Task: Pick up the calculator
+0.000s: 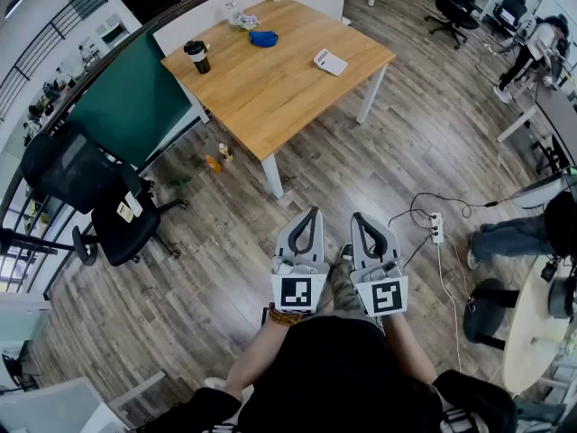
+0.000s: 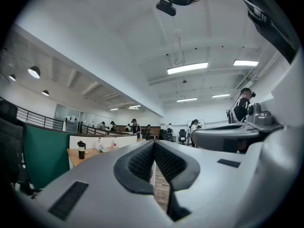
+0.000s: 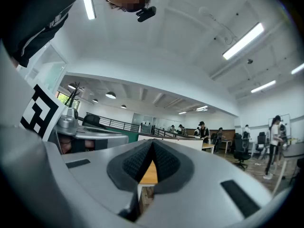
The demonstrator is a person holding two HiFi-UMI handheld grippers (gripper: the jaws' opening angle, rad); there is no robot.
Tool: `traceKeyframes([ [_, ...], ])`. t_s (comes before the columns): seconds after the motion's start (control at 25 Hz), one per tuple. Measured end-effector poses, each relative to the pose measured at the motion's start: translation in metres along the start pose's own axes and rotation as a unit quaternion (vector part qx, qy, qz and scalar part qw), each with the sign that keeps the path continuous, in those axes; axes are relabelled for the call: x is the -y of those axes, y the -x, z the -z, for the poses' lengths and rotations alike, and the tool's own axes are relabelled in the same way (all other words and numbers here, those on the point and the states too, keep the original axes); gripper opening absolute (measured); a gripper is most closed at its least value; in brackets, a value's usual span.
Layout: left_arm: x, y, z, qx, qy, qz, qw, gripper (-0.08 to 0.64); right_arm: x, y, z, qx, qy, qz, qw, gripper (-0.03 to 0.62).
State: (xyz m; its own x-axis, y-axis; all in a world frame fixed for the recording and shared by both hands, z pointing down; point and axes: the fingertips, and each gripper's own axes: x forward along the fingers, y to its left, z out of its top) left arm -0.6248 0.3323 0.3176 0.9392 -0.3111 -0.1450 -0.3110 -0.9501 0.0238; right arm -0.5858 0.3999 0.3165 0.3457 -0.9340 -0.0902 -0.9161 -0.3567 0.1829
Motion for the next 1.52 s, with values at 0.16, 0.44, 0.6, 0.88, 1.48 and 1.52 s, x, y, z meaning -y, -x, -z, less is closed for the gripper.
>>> traceKeyframes([
  [0.16, 0.012, -0.001, -0.009, 0.021, 0.002, 0.017, 0.9996, 0.023, -0.001, 0.004, 0.007, -0.012, -0.026, -0.014, 0.999, 0.005],
  [0.44, 0.011, -0.022, -0.007, 0.014, -0.003, 0.014, 0.9998, 0.023, 0.015, -0.008, 0.011, -0.012, -0.016, -0.010, 1.000, 0.006],
  [0.6, 0.008, -0.047, 0.000, 0.006, -0.013, 0.012, 0.9998, 0.023, 0.029, -0.029, 0.016, -0.008, -0.018, -0.019, 1.000, 0.006],
  [0.88, 0.003, -0.103, 0.012, -0.020, -0.030, 0.002, 0.9994, 0.023, 0.065, -0.075, 0.027, -0.001, -0.027, -0.040, 0.999, 0.006],
  [1.48, 0.033, -0.222, 0.029, -0.028, -0.030, -0.011, 0.9991, 0.023, 0.172, -0.129, 0.058, -0.011, -0.029, -0.069, 0.997, 0.006],
  [1.52, 0.036, -0.228, 0.030, -0.028, -0.034, -0.013, 0.9989, 0.023, 0.179, -0.132, 0.061, -0.013, -0.034, -0.071, 0.997, 0.006],
])
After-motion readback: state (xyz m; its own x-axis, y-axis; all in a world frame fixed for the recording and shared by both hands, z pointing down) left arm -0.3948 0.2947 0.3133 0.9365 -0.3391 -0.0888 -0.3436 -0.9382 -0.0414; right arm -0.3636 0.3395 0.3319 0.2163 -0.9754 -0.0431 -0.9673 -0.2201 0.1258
